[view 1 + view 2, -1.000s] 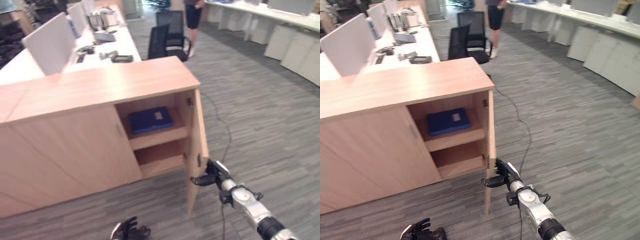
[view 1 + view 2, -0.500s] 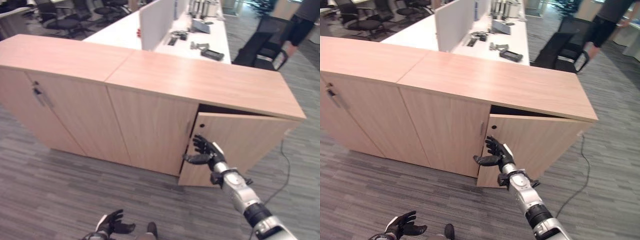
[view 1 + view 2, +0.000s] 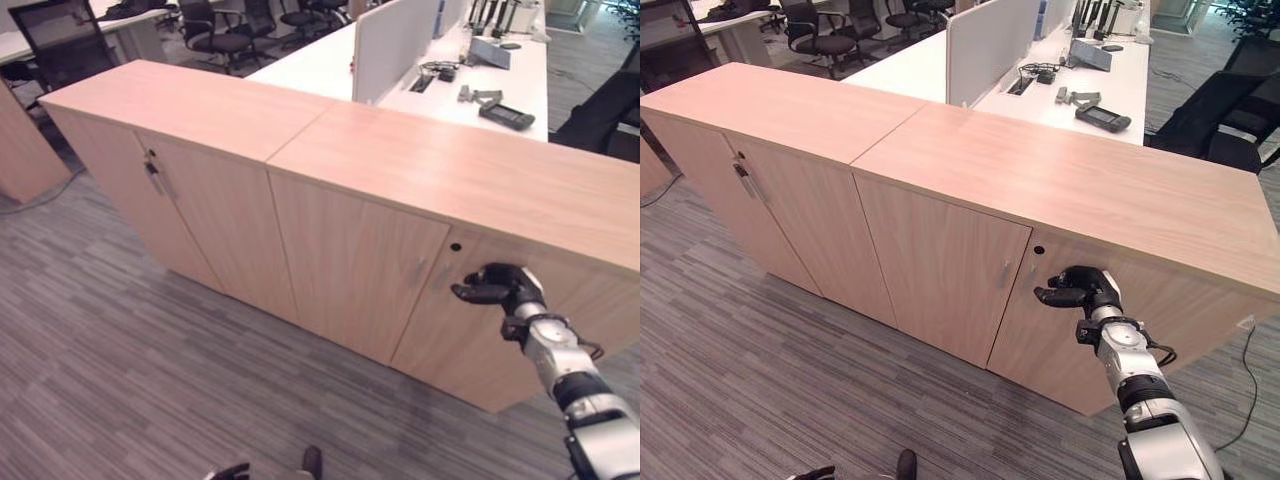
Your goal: Put the empty folder in the office cabinet
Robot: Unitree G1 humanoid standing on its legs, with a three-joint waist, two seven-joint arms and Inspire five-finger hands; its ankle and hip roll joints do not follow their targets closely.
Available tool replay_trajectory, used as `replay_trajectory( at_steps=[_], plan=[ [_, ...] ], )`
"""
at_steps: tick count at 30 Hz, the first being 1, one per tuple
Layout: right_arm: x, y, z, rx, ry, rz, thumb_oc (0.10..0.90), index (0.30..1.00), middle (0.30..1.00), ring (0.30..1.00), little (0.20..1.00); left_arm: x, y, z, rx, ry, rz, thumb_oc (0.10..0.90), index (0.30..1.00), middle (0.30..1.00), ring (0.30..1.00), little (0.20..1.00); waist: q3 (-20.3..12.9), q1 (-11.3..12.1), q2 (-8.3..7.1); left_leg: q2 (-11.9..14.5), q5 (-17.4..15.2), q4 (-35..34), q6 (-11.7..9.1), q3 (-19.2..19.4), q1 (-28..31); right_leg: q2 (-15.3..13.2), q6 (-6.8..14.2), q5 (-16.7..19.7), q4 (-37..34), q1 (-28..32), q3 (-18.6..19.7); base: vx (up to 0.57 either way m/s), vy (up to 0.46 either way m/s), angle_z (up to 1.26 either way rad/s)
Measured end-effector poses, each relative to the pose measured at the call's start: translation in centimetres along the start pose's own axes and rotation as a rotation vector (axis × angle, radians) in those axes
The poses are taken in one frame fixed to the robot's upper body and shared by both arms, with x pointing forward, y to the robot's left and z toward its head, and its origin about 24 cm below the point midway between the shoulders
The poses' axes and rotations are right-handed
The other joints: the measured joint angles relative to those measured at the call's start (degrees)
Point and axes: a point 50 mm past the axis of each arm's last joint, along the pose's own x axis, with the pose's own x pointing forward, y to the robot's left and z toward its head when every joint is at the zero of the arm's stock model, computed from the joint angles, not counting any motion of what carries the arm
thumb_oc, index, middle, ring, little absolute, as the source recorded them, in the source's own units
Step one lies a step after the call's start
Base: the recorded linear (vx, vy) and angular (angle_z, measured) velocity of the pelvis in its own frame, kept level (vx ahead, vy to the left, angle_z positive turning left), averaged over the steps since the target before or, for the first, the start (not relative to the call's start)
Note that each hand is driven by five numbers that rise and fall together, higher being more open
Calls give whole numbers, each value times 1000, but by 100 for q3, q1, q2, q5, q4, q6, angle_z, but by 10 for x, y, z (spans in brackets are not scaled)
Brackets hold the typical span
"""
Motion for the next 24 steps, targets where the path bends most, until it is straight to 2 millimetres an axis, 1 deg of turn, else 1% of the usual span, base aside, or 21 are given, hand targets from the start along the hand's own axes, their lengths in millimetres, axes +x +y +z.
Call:
replay_trajectory(
  at_steps=[1, 3, 5, 6, 7, 8, 9, 10, 11, 12, 13, 14, 15, 16, 18, 20, 21, 22, 23, 24],
  plan=[
    [1, 0, 1, -3, 4, -1, 800, 900, 900, 900, 900, 0, -1, 2, 1, -7, -3, 800, 900, 900, 900, 900, -10, -1, 17, 1, 0, 0, 0, 0, -1, -1, 0, 0, 0, 0, -12, 24, -63, 2],
    [6, -4, 4, -1, 35, -17, 800, 900, 900, 900, 900, 1, -5, 7, 25, -25, -25, 800, 900, 900, 900, 900, -88, 13, 141, -1, -9, 0, -14, -16, -60, -9, -1, -2, 1, -50, -66, 18, -51, 4],
    [8, -5, 8, 3, 36, -27, 800, 900, 900, 900, 900, 3, -7, 10, 37, -31, -35, 800, 900, 900, 900, 900, -134, 11, 203, -4, -48, -1, -71, -18, -154, -9, -2, -3, 0, -133, -70, 25, -34, 6],
    [10, -6, 13, 13, 29, -38, 800, 900, 900, 900, 900, 5, -5, 13, 33, -27, -35, 800, 900, 900, 900, 900, -84, -5, 23, -148, -175, 414, -187, -41, -341, -249, -79, 60, -3, -282, -115, 25, -31, -3],
    [10, -6, 14, 15, 29, -44, 800, 900, 900, 900, 900, 5, -5, 11, 32, -10, -38, 800, 900, 900, 900, 900, -133, 27, 109, -136, -337, 835, -114, -145, -360, -296, -84, 70, -2, -291, -114, 15, -26, -18],
    [10, -6, 14, 17, 31, -51, 800, 900, 900, 900, 900, 4, -7, 5, 26, 7, -43, 800, 900, 900, 900, 900, -179, 4, 193, -67, -647, 807, -98, -227, -223, -245, -11, 113, 1, -267, -102, 11, -17, -14],
    [9, -6, 11, 48, 28, -69, 800, 900, 900, 900, 900, 4, -8, 1, 11, 22, -32, 800, 900, 900, 900, 900, -194, -68, 206, -176, -487, 462, -63, -208, -48, -329, 7, 131, 1, -280, -40, 8, -10, -5],
    [8, -3, 11, 76, 19, -79, 800, 900, 900, 900, 900, 4, -9, 0, -1, 26, -24, 800, 900, 900, 900, 900, -192, -144, 203, -188, -363, 258, -33, -148, 18, -378, 7, 131, 1, -307, -40, 0, 0, 0],
    [7, 1, 10, 111, 5, -80, 800, 900, 900, 900, 900, 4, -8, -1, -9, 28, -11, 800, 900, 900, 900, 900, -186, -160, 189, -192, -284, 116, -33, -95, 72, -388, 7, 131, 1, -347, -38, 7, 1, -14],
    [-2, 12, -1, 188, -31, -62, 800, 900, 900, 900, 900, 3, -7, -1, -15, 25, -5, 800, 900, 900, 900, 900, -191, -195, 133, -188, -223, 0, -18, -75, 91, -385, 28, 159, 2, -372, -41, 6, 7, -14],
    [-6, 18, -8, 202, -29, -45, 800, 900, 900, 900, 900, 3, -8, -3, -17, 29, -3, 800, 900, 900, 900, 900, -196, -238, 122, -186, -225, 0, -14, -74, 113, -382, 27, 170, 2, -362, -35, 3, 11, -7],
    [-22, 29, -28, 263, -26, -34, 800, 900, 900, 900, 900, 2, -8, -4, -17, 25, 4, 800, 900, 900, 900, 900, -197, -290, 111, -173, -223, -2, -11, -44, 184, -368, 51, 226, 3, -317, -10, -4, 8, -4],
    [-35, 36, -38, 306, -53, -22, 800, 900, 900, 900, 900, 0, -9, -6, -27, 14, 8, 800, 900, 900, 900, 900, -204, -287, 107, -152, -228, -3, -24, -15, 241, -347, 29, 284, 1, -264, 42, -8, -2, -17],
    [-42, 43, -50, 301, -24, -2, 800, 900, 900, 900, 900, -1, -12, -7, -29, 12, 1, 800, 900, 900, 900, 900, -198, -316, 143, -119, -269, -4, -55, 32, 295, -306, 8, 279, 2, -267, 88, -3, 0, -27],
    [-68, 44, -91, 279, 84, -27, 800, 900, 900, 900, 900, -2, -16, -4, 1, -13, -10, 800, 900, 900, 900, 900, -188, -360, 227, -30, -269, -4, -58, 56, 363, -218, 5, 265, 1, -182, 123, -3, -2, -18],
    [-89, 43, -122, 254, 193, -46, 800, 900, 900, 900, 900, -3, -18, -1, 16, -34, -20, 800, 900, 900, 900, 900, -182, -532, 258, 49, -276, -1, -86, 127, 418, -113, -12, 254, 10, -204, 210, -37, -5, -16],
    [-95, 43, -130, 248, 217, -48, 800, 900, 900, 900, 900, -3, -18, 1, 18, -42, -22, 800, 900, 900, 900, 900, -179, -550, 262, 77, -286, -1, -99, 191, 437, -90, -14, 252, 11, -217, 256, -41, 1, -34],
    [-108, 45, -146, 221, 273, -40, 800, 900, 900, 900, 900, -3, -18, 3, 17, -58, -24, 800, 900, 900, 900, 900, -176, -582, 262, 135, -310, -4, -131, 283, 477, -57, -22, 247, 3, -210, 311, -13, 0, -42],
    [-114, 47, -154, 205, 310, -24, 800, 900, 900, 900, 900, -3, -19, 4, 18, -63, -29, 800, 900, 900, 900, 900, -174, -637, 258, 167, -324, -6, -149, 347, 491, -41, -34, 241, 3, -253, 372, -24, 0, -48],
    [-119, 47, -162, 176, 347, -9, 800, 900, 900, 900, 900, -2, -19, 11, 23, -83, -35, 800, 900, 900, 900, 900, -165, -701, 245, 203, -334, -5, -164, 418, 510, -9, -49, 252, 3, -285, 444, -26, -5, -52]
  ],
)
